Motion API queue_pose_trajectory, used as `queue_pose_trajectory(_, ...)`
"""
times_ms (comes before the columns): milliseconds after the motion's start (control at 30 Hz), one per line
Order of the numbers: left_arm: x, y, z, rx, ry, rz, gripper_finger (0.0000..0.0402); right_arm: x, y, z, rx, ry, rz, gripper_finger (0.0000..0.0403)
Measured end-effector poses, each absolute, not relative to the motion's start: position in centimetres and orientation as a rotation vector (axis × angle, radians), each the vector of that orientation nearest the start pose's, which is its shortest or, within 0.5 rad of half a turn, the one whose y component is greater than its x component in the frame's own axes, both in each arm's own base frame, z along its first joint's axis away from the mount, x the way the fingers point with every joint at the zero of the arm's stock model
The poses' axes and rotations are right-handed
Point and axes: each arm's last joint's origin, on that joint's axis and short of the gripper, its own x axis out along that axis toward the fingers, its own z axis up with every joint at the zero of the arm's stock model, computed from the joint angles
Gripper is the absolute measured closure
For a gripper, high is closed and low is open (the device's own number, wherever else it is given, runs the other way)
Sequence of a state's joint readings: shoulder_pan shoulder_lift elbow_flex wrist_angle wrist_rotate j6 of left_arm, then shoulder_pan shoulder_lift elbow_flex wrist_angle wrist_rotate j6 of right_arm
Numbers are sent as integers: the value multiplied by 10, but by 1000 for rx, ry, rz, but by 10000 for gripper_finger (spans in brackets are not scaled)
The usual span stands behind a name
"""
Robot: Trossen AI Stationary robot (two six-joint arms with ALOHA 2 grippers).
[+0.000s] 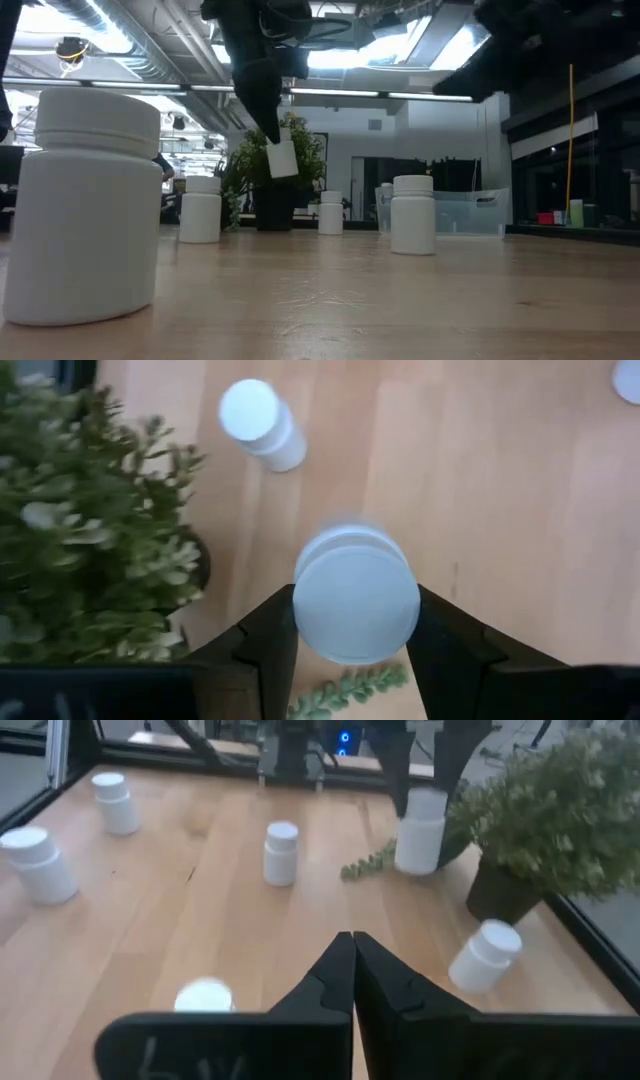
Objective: Pick and place pill bottles into a basket
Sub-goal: Put the white pill bottle into the transparent bin
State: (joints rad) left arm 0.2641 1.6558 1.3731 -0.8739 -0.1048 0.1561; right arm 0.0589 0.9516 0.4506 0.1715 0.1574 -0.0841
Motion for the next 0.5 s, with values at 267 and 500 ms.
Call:
queue_pose_trajectory(267,327,63,268,122,1179,150,248,244,10,233,-167,422,-70,393)
queue_pose_trajectory(500,328,45,267,151,1194,108,248,273,7,239,-190,449,-16,329)
